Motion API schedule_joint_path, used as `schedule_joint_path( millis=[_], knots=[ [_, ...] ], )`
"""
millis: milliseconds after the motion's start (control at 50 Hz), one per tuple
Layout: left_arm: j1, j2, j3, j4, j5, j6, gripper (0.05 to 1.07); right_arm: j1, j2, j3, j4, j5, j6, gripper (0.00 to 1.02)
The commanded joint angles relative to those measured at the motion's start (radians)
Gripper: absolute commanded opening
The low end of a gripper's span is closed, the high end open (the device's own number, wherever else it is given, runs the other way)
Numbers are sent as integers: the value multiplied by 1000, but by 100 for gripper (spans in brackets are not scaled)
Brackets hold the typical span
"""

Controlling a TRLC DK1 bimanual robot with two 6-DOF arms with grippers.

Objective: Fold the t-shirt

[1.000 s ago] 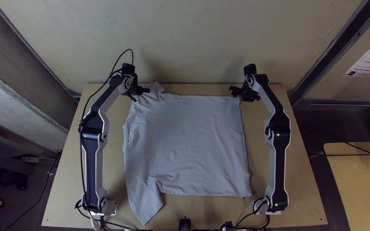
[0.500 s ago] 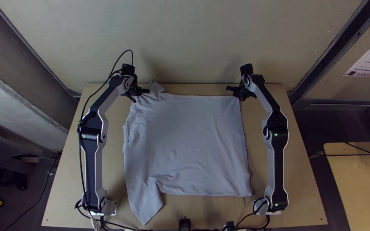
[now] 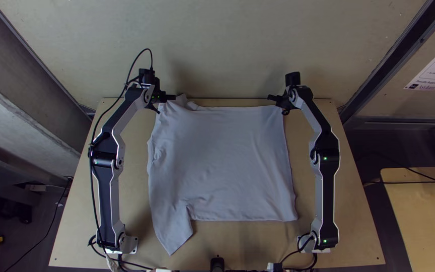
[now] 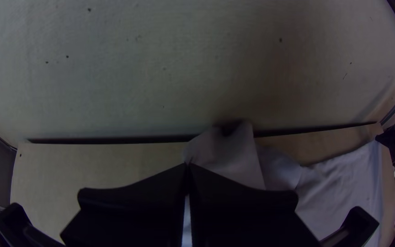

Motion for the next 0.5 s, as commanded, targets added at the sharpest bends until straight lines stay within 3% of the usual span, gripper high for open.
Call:
schedule_joint_path(
  millis=[0,480],
  knots=[
    [9,-13,50,24,5,26,8,-13,-37,31,28,27,-9,2],
    [17,-106,-90,-23,36,32,8,-13,-127,-34,8,33,-39,2]
  ],
)
